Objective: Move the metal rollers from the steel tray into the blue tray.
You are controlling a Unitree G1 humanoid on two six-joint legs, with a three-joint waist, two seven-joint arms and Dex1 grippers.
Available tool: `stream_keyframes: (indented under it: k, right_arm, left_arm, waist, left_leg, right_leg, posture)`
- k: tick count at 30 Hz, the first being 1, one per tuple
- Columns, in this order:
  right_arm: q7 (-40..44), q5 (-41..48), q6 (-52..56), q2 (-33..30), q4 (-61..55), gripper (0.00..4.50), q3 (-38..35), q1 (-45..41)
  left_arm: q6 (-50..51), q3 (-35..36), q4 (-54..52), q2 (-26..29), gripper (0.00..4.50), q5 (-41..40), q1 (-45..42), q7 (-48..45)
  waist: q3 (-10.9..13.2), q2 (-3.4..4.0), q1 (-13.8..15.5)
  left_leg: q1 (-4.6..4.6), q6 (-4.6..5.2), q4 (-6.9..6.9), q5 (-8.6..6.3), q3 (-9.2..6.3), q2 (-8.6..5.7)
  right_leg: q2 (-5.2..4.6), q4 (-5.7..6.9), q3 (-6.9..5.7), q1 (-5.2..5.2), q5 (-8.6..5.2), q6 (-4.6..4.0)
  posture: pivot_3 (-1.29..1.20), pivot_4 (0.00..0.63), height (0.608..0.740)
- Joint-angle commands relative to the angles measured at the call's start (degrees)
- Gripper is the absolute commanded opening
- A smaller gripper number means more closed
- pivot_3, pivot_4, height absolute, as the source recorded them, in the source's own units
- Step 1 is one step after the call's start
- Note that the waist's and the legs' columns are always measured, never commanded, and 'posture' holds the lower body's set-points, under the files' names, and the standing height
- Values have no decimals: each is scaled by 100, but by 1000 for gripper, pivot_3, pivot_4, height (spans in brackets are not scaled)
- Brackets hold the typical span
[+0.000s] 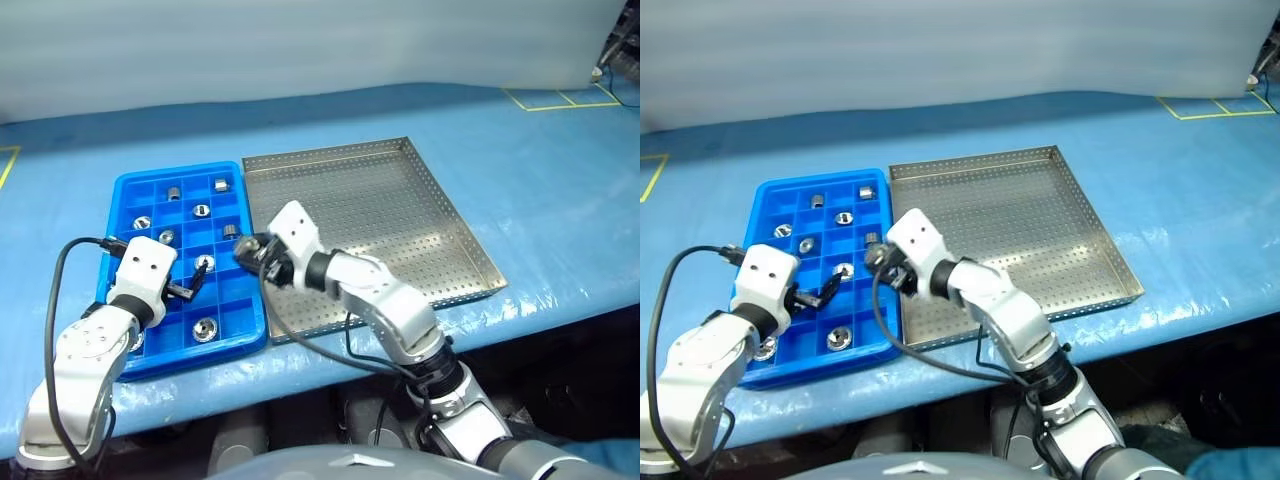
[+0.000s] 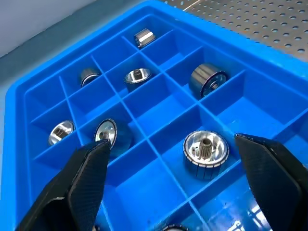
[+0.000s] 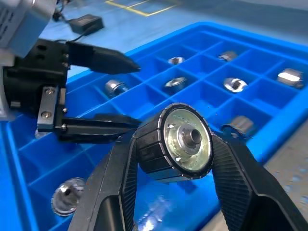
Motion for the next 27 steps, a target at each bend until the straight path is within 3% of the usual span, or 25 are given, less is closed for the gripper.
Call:
stream_keyframes:
  k: [1,5,10,14,17,21,27]
  right_arm:
    - [73,11,-205,105,28,1870,62,-37]
    - [179,-79,-289,17,321,1870,183,-9]
    - [372,7,-388,-40,167,3450,170,33]
    - [-13,-16,-670,-20,-92,3450,-460,36]
    - [-100,-176,-1018,-397,-250,3450,-887,49]
    - [169,-317,-1503,-1507,17,3450,-1676,71]
    - [365,-429,-1614,-2566,830,3450,-2298,88]
  left_arm:
    - [-83,15,-309,-109,4500,88,57,118]
    - [-158,-69,-328,-166,4500,129,129,140]
    - [-236,-15,-290,-193,4500,128,130,72]
    - [-485,-141,-222,-319,4500,-53,-85,-77]
    - [-853,-266,-184,-542,4500,-283,-291,-260]
    - [-1423,-705,155,-704,4500,-303,-649,-509]
    - [-1818,-1072,879,-700,4500,-226,-1032,-780]
  waist:
    - [0,-1,92]
    - [0,-3,162]
    - [0,-3,196]
    - [0,-2,227]
    - [-2,-6,317]
    - [-4,-8,351]
    - [-2,-5,173]
  left_leg:
    - [0,0,1,0,0,0]
    - [4,-3,2,2,-3,1]
    - [8,-4,3,3,0,2]
    - [6,-4,2,3,1,3]
    - [5,-4,10,3,8,-2]
    - [4,-3,15,2,24,-10]
    - [10,-1,5,2,38,-1]
  right_leg:
    - [0,0,-2,1,0,-1]
    - [3,4,-14,4,-4,-3]
    - [6,7,-13,4,-8,0]
    - [8,7,-15,3,-12,7]
    - [5,3,-14,11,-16,17]
    - [-3,-2,-10,15,-11,15]
    - [14,3,0,10,-3,-5]
  posture:
    - [17,150,740]
    - [26,150,740]
    - [20,150,740]
    - [14,150,740]
    - [14,150,740]
    - [-45,150,740]
    - [-120,150,740]
